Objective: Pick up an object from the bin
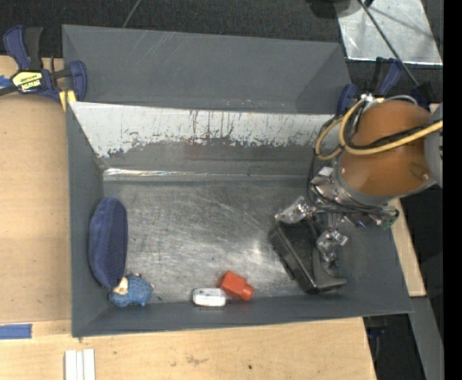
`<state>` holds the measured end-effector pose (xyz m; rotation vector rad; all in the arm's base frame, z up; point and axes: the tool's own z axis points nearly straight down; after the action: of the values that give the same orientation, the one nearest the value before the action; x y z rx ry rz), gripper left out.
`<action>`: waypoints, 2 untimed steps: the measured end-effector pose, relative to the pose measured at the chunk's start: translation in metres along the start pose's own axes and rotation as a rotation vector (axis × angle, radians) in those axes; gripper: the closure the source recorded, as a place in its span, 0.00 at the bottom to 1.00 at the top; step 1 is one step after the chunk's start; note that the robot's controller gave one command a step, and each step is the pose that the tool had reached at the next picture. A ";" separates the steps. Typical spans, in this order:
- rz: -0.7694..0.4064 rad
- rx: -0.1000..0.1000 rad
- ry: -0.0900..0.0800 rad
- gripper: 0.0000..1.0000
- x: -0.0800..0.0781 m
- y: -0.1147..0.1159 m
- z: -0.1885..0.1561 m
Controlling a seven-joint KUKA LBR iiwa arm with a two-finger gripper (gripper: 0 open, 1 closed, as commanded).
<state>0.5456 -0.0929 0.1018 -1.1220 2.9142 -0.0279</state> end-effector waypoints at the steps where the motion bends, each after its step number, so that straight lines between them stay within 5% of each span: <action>1: -0.020 -0.007 -0.008 1.00 -0.007 -0.002 -0.056; 2: -0.037 -0.022 0.007 1.00 -0.003 0.029 -0.096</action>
Offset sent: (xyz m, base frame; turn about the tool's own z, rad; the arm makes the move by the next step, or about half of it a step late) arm -0.0013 0.0033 0.0504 -0.0233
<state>0.5259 -0.0681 0.1974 -1.1819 2.9069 -0.0002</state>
